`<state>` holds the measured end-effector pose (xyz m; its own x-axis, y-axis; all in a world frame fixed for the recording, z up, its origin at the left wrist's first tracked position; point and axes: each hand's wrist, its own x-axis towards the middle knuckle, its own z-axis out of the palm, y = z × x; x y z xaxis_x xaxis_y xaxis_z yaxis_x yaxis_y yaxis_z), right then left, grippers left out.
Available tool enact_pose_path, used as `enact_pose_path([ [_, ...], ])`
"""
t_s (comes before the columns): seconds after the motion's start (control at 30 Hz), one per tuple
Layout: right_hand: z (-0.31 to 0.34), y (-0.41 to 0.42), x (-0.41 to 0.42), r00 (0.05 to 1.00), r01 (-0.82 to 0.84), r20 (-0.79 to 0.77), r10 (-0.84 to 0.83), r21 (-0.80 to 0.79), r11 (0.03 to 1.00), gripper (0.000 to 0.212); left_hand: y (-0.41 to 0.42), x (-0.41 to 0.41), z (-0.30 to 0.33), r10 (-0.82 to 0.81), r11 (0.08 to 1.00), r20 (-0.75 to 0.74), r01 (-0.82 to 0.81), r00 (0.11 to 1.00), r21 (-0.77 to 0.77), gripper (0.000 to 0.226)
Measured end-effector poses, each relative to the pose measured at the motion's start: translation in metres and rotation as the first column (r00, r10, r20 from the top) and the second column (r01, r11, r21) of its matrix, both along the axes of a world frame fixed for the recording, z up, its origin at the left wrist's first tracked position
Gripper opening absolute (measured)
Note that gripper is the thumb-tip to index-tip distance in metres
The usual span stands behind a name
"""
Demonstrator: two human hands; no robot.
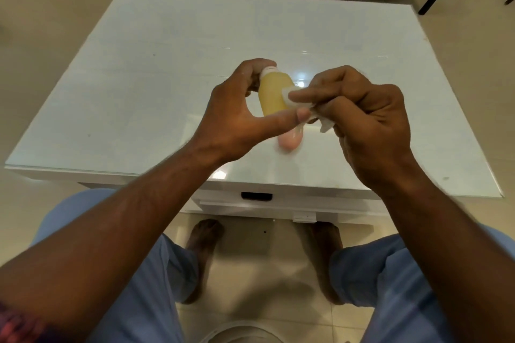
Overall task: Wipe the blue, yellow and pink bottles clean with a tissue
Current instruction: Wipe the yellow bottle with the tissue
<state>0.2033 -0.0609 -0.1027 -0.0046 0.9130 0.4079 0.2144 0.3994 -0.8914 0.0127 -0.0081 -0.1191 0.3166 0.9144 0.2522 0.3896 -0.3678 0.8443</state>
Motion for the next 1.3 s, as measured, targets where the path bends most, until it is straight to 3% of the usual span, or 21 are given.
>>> enact_pose_path([
  [0.23,-0.009,0.007,0.004,0.993,0.12,0.033,-0.117,-0.132,0.984,0.032,-0.01,0.005,0.001,-0.154,0.986,-0.025,0.155,0.988,0.054,0.092],
  [0.57,0.0,0.006,0.005,0.978,-0.082,-0.199,0.064,-0.085,0.993,0.049,-0.004,0.003,0.001,-0.028,0.997,0.017,0.026,0.999,0.079,0.096],
  [0.67,0.004,0.005,0.006,0.982,-0.101,-0.168,0.088,-0.073,0.992,0.041,-0.003,0.005,-0.001,-0.019,0.996,0.01,0.018,1.0,0.091,0.099],
  [0.93,-0.005,0.009,0.004,0.991,0.046,-0.124,-0.059,-0.112,0.993,0.034,-0.004,0.006,-0.001,-0.08,0.989,-0.027,0.082,0.996,0.122,0.103],
  [1.07,0.002,0.005,0.006,0.999,-0.024,-0.04,0.02,-0.084,0.996,0.039,0.0,0.003,-0.002,-0.065,0.987,-0.085,0.077,0.994,0.14,0.106],
  [1.2,0.005,0.003,0.003,0.986,0.006,-0.167,-0.027,-0.125,0.992,0.039,0.004,0.003,-0.002,-0.023,0.995,-0.007,0.023,1.0,0.093,0.108],
  [1.3,0.003,0.006,0.002,0.931,0.097,-0.303,-0.205,-0.336,0.937,0.035,0.0,0.007,0.0,-0.068,0.995,0.195,0.079,0.978,-0.053,0.111],
])
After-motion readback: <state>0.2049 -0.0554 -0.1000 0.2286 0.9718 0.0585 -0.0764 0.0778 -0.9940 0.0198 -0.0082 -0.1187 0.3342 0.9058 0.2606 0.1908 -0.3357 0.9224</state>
